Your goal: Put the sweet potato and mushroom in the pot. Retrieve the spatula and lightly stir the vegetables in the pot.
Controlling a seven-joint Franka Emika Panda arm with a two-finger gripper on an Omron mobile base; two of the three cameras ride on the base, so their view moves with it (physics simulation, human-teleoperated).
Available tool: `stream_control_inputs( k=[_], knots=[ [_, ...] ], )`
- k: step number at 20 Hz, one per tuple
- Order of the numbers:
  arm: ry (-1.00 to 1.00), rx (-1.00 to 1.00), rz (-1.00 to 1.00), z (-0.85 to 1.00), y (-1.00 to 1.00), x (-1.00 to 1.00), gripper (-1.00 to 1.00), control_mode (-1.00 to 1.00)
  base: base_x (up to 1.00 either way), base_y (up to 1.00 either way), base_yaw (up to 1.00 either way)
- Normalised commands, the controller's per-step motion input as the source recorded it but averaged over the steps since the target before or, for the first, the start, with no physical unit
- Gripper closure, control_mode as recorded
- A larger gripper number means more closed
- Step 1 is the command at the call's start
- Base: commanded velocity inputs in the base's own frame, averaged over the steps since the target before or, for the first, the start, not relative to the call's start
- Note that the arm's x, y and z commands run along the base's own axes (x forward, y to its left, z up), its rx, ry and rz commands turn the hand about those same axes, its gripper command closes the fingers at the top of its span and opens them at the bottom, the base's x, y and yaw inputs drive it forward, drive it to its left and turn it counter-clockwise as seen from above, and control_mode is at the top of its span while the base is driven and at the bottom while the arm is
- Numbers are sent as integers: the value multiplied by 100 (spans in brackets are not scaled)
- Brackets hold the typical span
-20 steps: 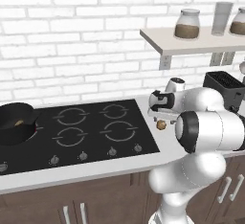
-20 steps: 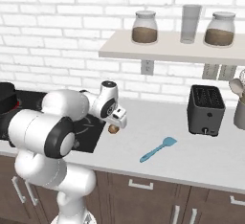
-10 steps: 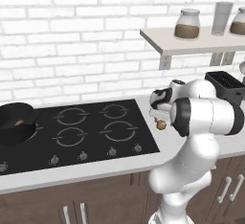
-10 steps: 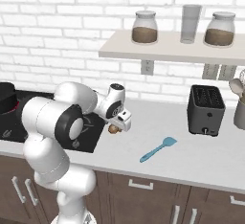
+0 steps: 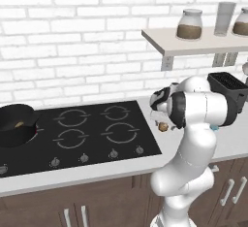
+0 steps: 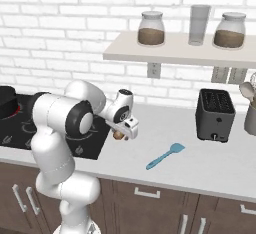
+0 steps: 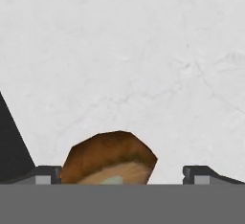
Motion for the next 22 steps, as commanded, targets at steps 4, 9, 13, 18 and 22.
stream_control_inputs(
  k=[4, 9, 13, 18, 22],
  knots=[
    [10, 4, 0, -25, 0, -12, -100, -100, 0, 0, 0],
    [6, 3, 0, -34, 0, 0, -100, -100, 0, 0, 0],
    [0, 4, -1, -30, 1, 18, -100, -100, 0, 0, 0],
    [1, 3, -1, -41, 12, 14, -100, -100, 0, 0, 0],
    [0, 1, 0, -57, 36, 0, 100, -100, 0, 0, 0]
  ],
)
